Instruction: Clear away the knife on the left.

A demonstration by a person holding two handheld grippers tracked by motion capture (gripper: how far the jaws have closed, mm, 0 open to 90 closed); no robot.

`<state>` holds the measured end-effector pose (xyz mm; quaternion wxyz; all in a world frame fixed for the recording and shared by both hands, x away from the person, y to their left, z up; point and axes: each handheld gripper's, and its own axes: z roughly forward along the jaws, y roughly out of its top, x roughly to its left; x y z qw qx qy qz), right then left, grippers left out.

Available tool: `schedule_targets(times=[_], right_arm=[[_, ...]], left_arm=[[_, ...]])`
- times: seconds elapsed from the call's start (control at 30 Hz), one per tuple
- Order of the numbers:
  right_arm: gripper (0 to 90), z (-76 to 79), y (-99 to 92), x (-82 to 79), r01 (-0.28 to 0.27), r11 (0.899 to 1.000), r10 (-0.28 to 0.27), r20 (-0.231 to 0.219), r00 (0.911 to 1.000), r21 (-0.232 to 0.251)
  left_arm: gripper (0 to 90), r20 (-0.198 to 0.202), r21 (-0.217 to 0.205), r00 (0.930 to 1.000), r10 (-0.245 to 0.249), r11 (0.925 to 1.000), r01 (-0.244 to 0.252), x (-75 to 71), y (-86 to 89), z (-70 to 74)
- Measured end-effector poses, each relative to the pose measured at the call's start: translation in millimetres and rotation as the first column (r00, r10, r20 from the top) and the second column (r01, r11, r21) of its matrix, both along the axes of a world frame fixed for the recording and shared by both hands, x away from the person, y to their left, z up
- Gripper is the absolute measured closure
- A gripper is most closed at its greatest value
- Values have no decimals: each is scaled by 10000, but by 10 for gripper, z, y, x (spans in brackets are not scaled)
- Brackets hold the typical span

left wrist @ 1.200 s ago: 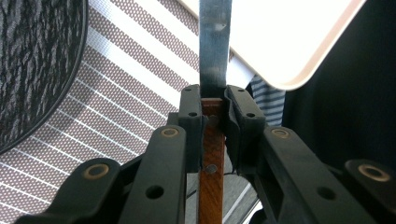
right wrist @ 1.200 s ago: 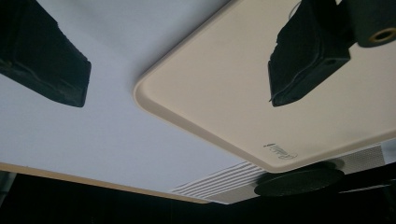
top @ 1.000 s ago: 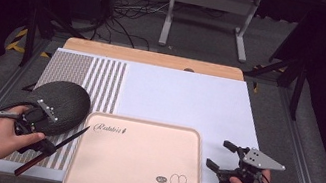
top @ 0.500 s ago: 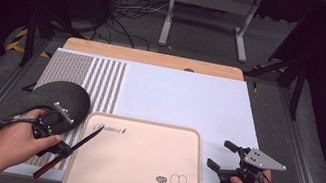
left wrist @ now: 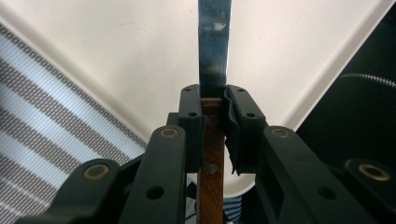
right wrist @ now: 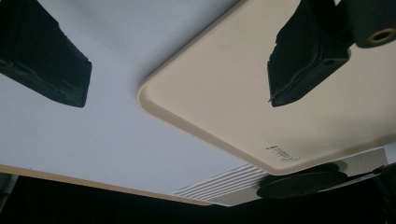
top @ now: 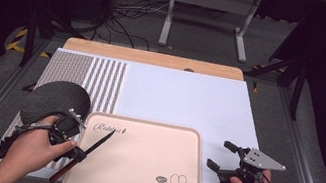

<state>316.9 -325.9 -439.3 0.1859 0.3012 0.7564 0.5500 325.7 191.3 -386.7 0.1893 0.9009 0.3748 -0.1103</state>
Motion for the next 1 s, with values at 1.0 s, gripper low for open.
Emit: schedule_targets(times=[1.0], right_arm=[[70, -18, 4, -2, -60, 10000, 60, -72, 10000, -30]], left_arm=[[779, -272, -121, 9992, 302, 9995, -305, 60, -324, -252]])
